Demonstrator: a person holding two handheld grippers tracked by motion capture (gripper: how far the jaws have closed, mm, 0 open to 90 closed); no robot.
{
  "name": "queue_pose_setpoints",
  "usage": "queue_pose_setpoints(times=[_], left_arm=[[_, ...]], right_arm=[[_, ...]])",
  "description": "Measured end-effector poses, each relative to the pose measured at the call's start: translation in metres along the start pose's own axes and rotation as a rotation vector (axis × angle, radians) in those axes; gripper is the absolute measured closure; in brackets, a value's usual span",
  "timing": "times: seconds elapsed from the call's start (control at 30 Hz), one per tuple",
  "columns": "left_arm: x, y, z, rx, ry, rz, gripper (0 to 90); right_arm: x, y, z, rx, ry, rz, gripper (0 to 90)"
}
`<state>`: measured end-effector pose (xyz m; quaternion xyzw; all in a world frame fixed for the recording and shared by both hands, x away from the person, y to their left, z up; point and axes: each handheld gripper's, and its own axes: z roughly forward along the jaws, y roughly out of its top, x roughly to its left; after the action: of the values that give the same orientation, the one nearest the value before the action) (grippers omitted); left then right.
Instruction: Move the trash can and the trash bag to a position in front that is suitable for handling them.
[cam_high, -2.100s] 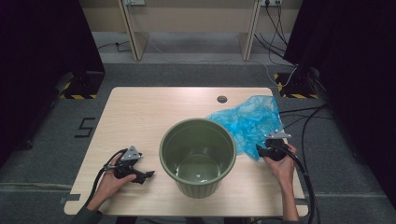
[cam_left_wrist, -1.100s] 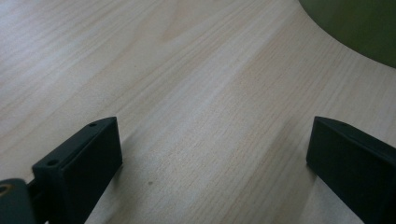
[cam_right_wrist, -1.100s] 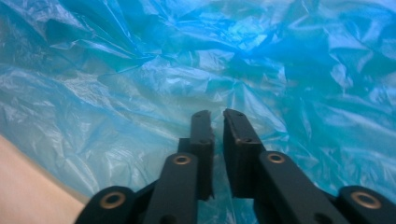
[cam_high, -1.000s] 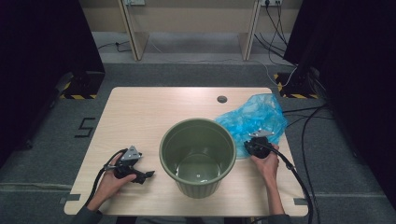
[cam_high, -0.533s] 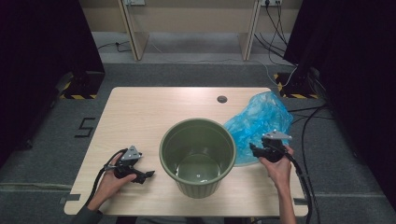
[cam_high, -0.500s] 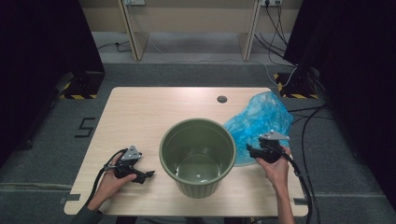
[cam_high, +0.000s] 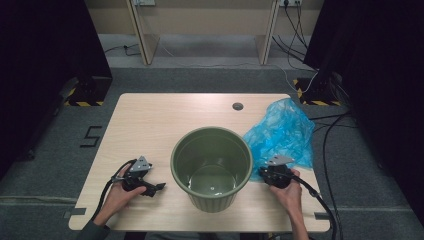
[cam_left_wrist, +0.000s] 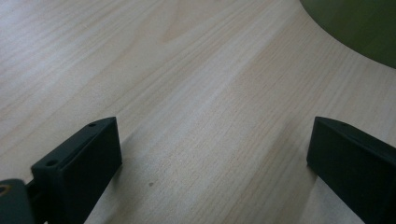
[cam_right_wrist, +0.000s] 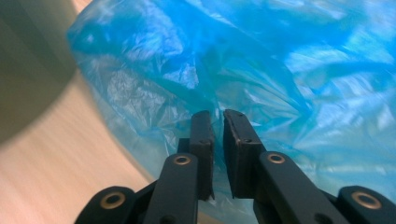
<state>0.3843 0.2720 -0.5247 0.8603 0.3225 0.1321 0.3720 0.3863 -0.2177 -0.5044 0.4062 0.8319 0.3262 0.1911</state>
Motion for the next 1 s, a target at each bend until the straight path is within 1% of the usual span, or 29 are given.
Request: queue_pose_setpoints(times=[0.03,0.07,0.1,0.13,0.17,0.2,0.23,0.27,0.3,0.33,0.37,0.4,0.43,0.47,0.5,0.53,0.6,0.63,0.67,0.7,0.73,0.77,0.8,0.83,0.87,0.9,0.93,0.97,1.0], left_arm=[[0.0,0.0,0.0,0.0,0.0,0.0,2.1],[0.0,0.0,0.0,0.0,0.0,0.0,2.1],[0.0,0.0,0.0,0.0,0.0,0.0,2.1],[0.0,0.0,0.0,0.0,0.0,0.0,2.1],[0.0,0.0,0.0,0.0,0.0,0.0,2.1],[0.0,0.0,0.0,0.0,0.0,0.0,2.1],[0.0,0.0,0.0,0.0,0.0,0.0,2.0],[0.0,0.0,0.0,0.001,0.0,0.0,2.0],[0.0,0.0,0.0,0.001,0.0,0.0,1.9],[0.0,0.0,0.0,0.001,0.0,0.0,1.9],[0.0,0.0,0.0,0.001,0.0,0.0,1.9],[0.0,0.0,0.0,0.001,0.0,0.0,1.9],[0.0,0.0,0.0,0.001,0.0,0.0,1.9],[0.0,0.0,0.0,0.001,0.0,0.0,1.9],[0.0,0.0,0.0,0.001,0.0,0.0,1.9],[0.0,0.0,0.0,0.001,0.0,0.0,1.9],[0.0,0.0,0.0,0.001,0.001,0.0,1.9],[0.0,0.0,0.0,0.001,0.001,0.001,2.0],[0.0,0.0,0.0,0.001,0.001,0.001,2.0],[0.0,0.0,0.0,0.0,0.0,0.001,2.0],[0.0,0.0,0.0,0.001,0.0,0.0,2.0],[0.0,0.0,0.0,0.0,0.001,0.0,2.0],[0.0,0.0,0.0,0.0,0.001,0.0,2.0],[0.0,0.0,0.0,0.0,0.001,0.0,2.0],[0.0,0.0,0.0,0.0,0.001,0.0,2.0],[0.0,0.0,0.0,-0.001,0.001,-0.001,2.0],[0.0,0.0,0.0,-0.001,0.001,-0.001,2.0],[0.0,0.0,0.0,-0.001,0.001,-0.002,2.0],[0.0,0.0,0.0,-0.001,0.001,-0.001,2.0]], right_arm=[[-0.01,-0.011,-0.012,0.008,-0.014,0.016,82.0],[-0.01,-0.011,-0.012,0.008,-0.014,0.016,82.0],[-0.019,-0.019,-0.021,0.026,-0.025,0.023,76.7],[-0.019,-0.019,-0.021,0.026,-0.025,0.023,76.7],[-0.024,-0.022,-0.025,0.033,-0.045,0.023,73.1],[-0.027,-0.024,-0.029,0.031,-0.07,0.044,69.5],[-0.03,-0.024,-0.034,0.021,-0.088,0.068,64.7],[-0.032,-0.023,-0.039,0.004,-0.098,0.089,57.6],[-0.03,-0.017,-0.047,-0.039,-0.097,0.115,47.6],[-0.03,-0.017,-0.047,-0.039,-0.097,0.115,47.6],[-0.025,-0.007,-0.05,-0.083,-0.103,0.144,38.6],[-0.025,-0.007,-0.05,-0.083,-0.103,0.144,38.6],[-0.022,-0.001,-0.049,-0.106,-0.105,0.155,35.2],[-0.015,0.012,-0.044,-0.141,-0.101,0.178,31.4],[-0.011,0.018,-0.039,-0.155,-0.093,0.19,30.3],[-0.011,0.018,-0.039,-0.155,-0.093,0.19,30.3],[-0.004,0.029,-0.023,-0.145,-0.076,0.216,27.8],[0.001,0.035,-0.004,-0.096,-0.086,0.208,26.4],[0.001,0.035,-0.004,-0.096,-0.086,0.208,26.4],[0.002,0.036,0.005,-0.06,-0.097,0.211,25.7],[0.003,0.035,0.013,-0.036,-0.106,0.211,26.6],[0.005,0.03,0.022,0.0,-0.097,0.195,35.7],[0.005,0.03,0.022,0.0,-0.097,0.195,35.7],[0.008,0.024,0.025,0.012,-0.069,0.141,46.6],[0.008,0.024,0.025,0.012,-0.069,0.141,46.6],[0.014,0.019,0.021,0.007,-0.021,0.082,51.5],[0.014,0.019,0.021,0.007,-0.021,0.082,51.5],[0.017,0.017,0.019,0.006,-0.003,0.047,53.3],[0.023,0.015,0.015,0.012,0.028,0.02,53.7]])
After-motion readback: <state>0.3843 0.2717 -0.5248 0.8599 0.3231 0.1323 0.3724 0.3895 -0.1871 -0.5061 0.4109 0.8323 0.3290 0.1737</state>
